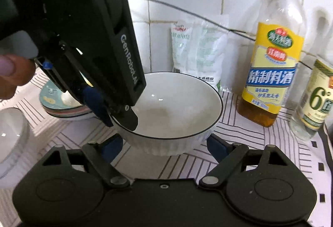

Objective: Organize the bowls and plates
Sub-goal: 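Close the left tool on the remaining white bowl's rim, then carry the white bowl with the left tool and nest it into the bowl pair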

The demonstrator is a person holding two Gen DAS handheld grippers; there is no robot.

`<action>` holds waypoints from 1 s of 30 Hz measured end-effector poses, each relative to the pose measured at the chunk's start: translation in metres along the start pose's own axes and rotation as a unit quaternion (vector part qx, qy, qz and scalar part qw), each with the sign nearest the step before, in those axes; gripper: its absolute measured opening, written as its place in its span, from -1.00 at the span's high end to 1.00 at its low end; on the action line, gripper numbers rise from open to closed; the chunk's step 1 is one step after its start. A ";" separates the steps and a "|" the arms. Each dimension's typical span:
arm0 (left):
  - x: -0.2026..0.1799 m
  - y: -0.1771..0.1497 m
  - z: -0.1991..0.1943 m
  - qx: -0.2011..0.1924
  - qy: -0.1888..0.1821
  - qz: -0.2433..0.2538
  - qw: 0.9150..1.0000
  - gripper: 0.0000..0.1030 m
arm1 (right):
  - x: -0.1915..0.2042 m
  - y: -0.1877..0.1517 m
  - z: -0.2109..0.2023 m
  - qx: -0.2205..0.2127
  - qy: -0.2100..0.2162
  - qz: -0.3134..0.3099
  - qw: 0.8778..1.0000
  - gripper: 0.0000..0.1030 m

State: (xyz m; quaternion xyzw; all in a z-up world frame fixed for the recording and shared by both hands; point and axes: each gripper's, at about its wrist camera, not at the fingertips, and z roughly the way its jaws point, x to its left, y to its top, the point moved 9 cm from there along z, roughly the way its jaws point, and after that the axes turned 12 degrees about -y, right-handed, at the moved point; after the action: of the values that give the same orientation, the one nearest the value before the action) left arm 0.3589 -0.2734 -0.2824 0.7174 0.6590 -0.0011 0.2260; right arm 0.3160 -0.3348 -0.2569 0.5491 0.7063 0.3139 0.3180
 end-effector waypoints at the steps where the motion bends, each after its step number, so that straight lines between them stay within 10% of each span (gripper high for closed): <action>1: -0.002 -0.002 -0.005 0.000 0.000 0.002 1.000 0.66 | -0.002 0.002 -0.003 -0.001 0.000 0.004 1.000 -0.77; 30: -0.003 -0.086 -0.132 -0.059 0.031 -0.015 0.998 0.66 | 0.024 0.027 -0.144 -0.076 0.054 -0.043 0.995 -0.77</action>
State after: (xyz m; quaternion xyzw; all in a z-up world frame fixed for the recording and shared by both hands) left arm 0.2381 -0.2303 -0.1905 0.6927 0.6753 0.0566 0.2468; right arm 0.2125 -0.3192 -0.1517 0.4746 0.7196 0.3816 0.3337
